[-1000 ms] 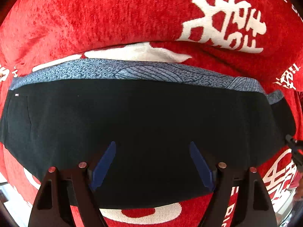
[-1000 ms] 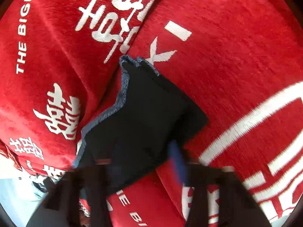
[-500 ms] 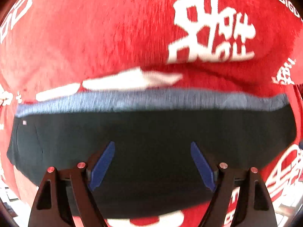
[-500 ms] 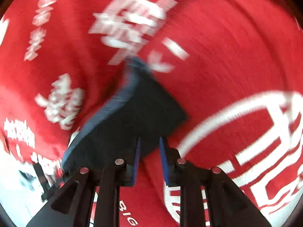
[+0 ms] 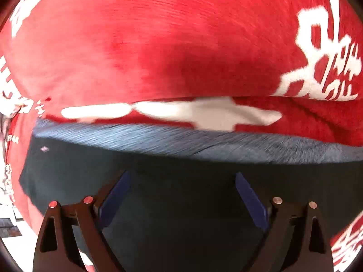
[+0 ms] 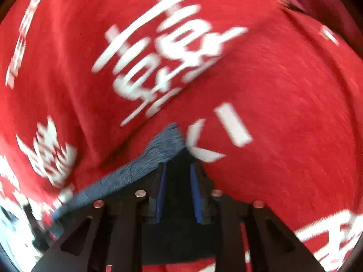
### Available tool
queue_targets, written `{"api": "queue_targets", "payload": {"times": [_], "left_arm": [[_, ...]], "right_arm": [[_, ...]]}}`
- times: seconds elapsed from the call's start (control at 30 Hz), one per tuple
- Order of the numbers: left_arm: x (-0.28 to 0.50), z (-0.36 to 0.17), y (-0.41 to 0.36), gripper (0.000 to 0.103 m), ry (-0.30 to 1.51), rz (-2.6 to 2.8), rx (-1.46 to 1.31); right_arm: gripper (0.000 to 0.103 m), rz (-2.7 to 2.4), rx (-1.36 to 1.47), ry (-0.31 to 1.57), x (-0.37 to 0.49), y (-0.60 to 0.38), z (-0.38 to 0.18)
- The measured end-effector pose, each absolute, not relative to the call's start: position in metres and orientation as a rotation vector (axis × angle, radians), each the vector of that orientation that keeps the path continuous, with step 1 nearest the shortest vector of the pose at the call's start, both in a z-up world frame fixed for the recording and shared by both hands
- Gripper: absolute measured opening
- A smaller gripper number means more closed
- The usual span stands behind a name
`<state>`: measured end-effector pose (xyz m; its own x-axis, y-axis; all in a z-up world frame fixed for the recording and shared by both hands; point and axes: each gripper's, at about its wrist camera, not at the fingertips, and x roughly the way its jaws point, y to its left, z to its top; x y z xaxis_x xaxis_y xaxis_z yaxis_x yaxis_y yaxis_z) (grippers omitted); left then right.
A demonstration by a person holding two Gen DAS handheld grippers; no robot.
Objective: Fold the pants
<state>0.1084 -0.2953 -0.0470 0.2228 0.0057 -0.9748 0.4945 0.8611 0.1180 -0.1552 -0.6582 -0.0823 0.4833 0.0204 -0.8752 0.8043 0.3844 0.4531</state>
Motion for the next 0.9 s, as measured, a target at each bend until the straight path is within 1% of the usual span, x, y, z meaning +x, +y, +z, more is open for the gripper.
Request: {"api": "queue_targets", "payload": {"times": [0.03,0.1,0.13,0.17,0.3,0.33,0.4,0.47,0.53,0.57,0.6,0.73,0.9], "left_arm": [[0.109,-0.039,-0.284,0.094,1.31,-0.355,0.457],[0.114,-0.026,-0.26,0.094,1.289,-0.352,0.494],[0.117,-0.02,-0.249,0.094,1.275,-0.348,0.517],[0.121,-0.017,-0.238,0.094,1.264,-0.344,0.541],[0.144,-0.017,-0.193,0.094,1.232,-0.314,0.618],[0.133,-0.018,-0.18,0.094,1.222,-0.302,0.637],[0.155,-0.022,-0.147,0.094,1.212,-0.278,0.654],[0.171,-0.033,-0.106,0.094,1.221,-0.25,0.648],[0.185,-0.052,-0.082,0.095,1.256,-0.23,0.639],[0.19,-0.061,-0.066,0.101,1.288,-0.246,0.605],[0.193,-0.062,-0.055,0.103,1.288,-0.27,0.556],[0.205,-0.069,-0.034,0.103,1.351,-0.36,0.423],[0.21,-0.078,-0.021,0.103,1.3,-0.429,0.431]], "right_arm": [[0.033,-0.58,1.113,0.927,-0.161,-0.657,-0.078],[0.048,-0.454,1.187,0.903,-0.163,-0.643,-0.07],[0.059,-0.388,1.208,0.906,-0.161,-0.63,-0.068],[0.06,-0.292,1.234,0.915,-0.155,-0.608,-0.066],[0.06,0.003,1.384,0.953,-0.123,-0.514,-0.08],[0.06,0.052,1.418,0.964,-0.115,-0.494,-0.085],[0.06,0.155,1.514,0.994,-0.091,-0.436,-0.104],[0.06,0.201,1.574,1.026,-0.075,-0.393,-0.119],[0.06,0.23,1.634,1.015,-0.057,-0.353,-0.13],[0.06,0.241,1.669,0.997,-0.048,-0.338,-0.135],[0.06,0.242,1.691,0.985,-0.045,-0.334,-0.137],[0.06,0.179,1.69,1.022,-0.017,-0.296,-0.146],[0.06,0.162,1.621,1.049,0.003,-0.277,-0.135]]}}
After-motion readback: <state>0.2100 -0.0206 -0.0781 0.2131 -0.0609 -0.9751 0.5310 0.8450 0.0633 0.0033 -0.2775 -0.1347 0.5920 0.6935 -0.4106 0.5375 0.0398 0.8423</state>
